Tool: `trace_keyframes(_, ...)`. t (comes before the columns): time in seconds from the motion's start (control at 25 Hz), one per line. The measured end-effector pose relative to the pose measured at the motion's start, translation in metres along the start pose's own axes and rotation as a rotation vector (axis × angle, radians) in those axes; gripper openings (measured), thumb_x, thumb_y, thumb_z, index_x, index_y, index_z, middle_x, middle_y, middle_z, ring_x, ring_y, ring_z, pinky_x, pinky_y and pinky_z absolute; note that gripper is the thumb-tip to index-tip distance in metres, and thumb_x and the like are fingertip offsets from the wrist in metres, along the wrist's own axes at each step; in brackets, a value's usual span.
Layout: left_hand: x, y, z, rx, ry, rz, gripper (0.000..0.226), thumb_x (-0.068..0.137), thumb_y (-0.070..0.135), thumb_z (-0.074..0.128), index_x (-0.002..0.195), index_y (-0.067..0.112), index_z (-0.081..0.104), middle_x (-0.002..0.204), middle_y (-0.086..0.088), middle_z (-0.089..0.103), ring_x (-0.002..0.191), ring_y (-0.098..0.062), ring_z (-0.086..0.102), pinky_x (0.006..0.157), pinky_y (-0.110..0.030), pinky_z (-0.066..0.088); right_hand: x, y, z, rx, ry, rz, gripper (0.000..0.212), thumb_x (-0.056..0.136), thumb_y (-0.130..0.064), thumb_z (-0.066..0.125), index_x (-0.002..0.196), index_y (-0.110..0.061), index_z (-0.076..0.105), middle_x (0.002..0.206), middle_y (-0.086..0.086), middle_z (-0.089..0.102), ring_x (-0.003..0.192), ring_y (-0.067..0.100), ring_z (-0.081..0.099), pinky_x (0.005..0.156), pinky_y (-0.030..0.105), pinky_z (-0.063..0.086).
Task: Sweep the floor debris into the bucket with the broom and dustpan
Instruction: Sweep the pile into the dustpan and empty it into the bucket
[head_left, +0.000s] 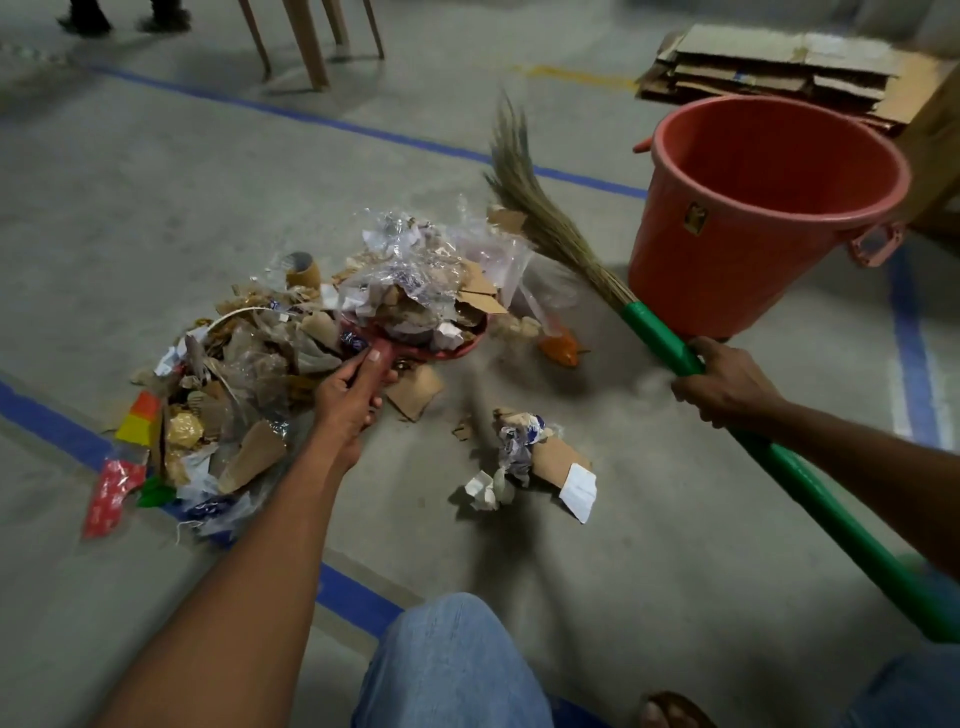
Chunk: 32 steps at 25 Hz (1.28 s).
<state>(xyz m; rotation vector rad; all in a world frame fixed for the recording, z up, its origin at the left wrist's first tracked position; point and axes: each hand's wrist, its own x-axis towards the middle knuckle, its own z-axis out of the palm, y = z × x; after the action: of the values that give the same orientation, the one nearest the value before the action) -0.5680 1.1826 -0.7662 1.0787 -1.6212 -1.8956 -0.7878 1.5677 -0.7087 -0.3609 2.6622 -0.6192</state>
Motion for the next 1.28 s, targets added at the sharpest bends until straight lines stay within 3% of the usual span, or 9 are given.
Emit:
trace_keyframes(0.2,0.009,0.019,0.021,-0.005,-0.027,0.031,0.040,0.098,0.040,0.067,0.129,0.016,0.070,0.092,-0.002,0.073,0.049,-0.004,0.042,0.036,-0.015,0.030,-0.006,-0.001,-0.002,0.072,-0.023,0.069,0.047,0.082,-0.013,0.068,0.124,-0.016,0.048,0.089,0.016,0.067,0.061,0.024,0.064,0.051,0.033,0.058)
trace_keyframes(0.32,0.014,0.033,0.034,-0.045,-0.078,0.064,0.043,0.098,0.043,0.066,0.128,0.012,0.069,0.088,-0.002,0.071,0.048,-0.004,0.041,0.035,-0.014,0.028,-0.010,0.007,-0.005,0.053,-0.077,0.099,0.042,0.081,-0.011,0.067,0.118,-0.015,0.050,0.089,0.015,0.068,0.062,0.024,0.065,0.051,0.032,0.058)
trace_keyframes(0.48,0.014,0.059,0.052,-0.043,-0.123,0.089,0.025,0.097,0.039,0.067,0.109,0.018,0.074,0.086,-0.002,0.074,0.046,-0.005,0.039,0.034,-0.014,0.025,-0.016,0.018,-0.009,-0.013,-0.154,0.140,0.033,0.081,-0.011,0.066,0.113,-0.012,0.055,0.088,0.014,0.069,0.061,0.022,0.064,0.048,0.028,0.054)
trace_keyframes(0.64,0.012,0.082,0.070,0.001,-0.150,0.047,0.032,0.096,0.035,0.070,0.119,0.012,0.071,0.091,-0.008,0.074,0.043,-0.003,0.041,0.033,-0.015,0.028,-0.019,0.021,-0.010,-0.051,-0.204,0.161,0.031,0.083,-0.013,0.066,0.112,-0.011,0.055,0.091,0.014,0.068,0.063,0.022,0.065,0.050,0.028,0.055)
trace_keyframes(0.92,0.012,0.114,0.097,0.071,-0.216,0.031,0.034,0.094,0.038,0.072,0.116,0.012,0.071,0.093,-0.007,0.077,0.047,-0.004,0.042,0.032,-0.014,0.027,-0.018,0.014,-0.012,-0.031,-0.218,0.160,0.032,0.081,-0.014,0.068,0.111,-0.012,0.056,0.090,0.012,0.067,0.063,0.022,0.065,0.048,0.027,0.054)
trace_keyframes(1.28,0.007,0.183,0.222,0.163,-0.348,0.100,0.025,0.090,0.039,0.077,0.098,0.017,0.073,0.086,-0.005,0.077,0.045,-0.004,0.041,0.034,-0.015,0.026,-0.016,0.021,-0.022,0.053,-0.211,0.147,0.040,0.076,-0.015,0.068,0.114,-0.012,0.056,0.090,0.012,0.069,0.060,0.022,0.067,0.052,0.035,0.061)
